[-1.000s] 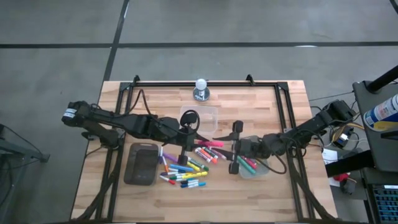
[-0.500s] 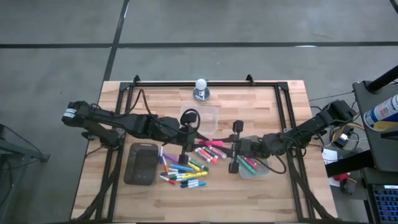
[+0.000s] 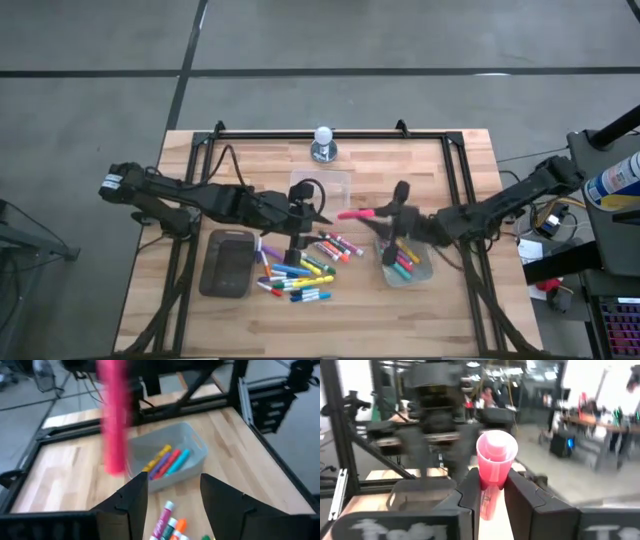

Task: Pick & Place Markers
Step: Put the pink highlighter into the gray bin

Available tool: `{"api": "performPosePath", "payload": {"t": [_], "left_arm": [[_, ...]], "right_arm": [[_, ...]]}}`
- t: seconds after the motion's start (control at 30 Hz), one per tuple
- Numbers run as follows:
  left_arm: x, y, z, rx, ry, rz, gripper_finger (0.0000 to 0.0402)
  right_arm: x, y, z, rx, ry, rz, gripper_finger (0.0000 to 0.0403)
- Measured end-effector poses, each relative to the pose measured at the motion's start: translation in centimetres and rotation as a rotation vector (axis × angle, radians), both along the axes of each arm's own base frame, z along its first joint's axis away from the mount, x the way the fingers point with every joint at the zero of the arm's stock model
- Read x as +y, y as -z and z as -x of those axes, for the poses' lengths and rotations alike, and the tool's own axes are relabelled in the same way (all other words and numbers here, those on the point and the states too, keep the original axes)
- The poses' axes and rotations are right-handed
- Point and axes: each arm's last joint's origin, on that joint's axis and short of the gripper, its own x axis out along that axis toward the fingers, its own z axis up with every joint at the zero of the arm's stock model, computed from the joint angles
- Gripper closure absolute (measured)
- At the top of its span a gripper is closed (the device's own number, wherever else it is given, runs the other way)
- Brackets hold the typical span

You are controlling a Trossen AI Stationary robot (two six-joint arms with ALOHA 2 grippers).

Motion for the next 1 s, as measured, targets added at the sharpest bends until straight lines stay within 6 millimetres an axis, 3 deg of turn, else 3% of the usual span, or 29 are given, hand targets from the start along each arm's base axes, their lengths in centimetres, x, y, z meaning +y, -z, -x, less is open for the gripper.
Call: {"api": "performPosePath", "payload": {"t": [0.27,0.47,0.8,1.0], "left_arm": [[0.1,0.8,0.4,0.088,0.006,-0.040,0.0227],[0.2,1.5,0.8,0.172,-0.001,-0.044,0.0227],[0.4,2.2,1.3,0.263,-0.012,-0.048,0.0227],[0.4,2.5,1.5,0.296,-0.019,-0.045,0.0227]], "right_arm": [[-2.4,-0.7,5.3,0.131,0.042,-0.258,0.0343],[-3.5,-0.2,8.0,0.211,0.053,-0.460,0.0343],[-3.0,2.4,7.6,0.475,-0.015,-0.776,0.0342],[-2.4,4.7,7.2,0.696,0.075,-0.949,0.0342]]}}
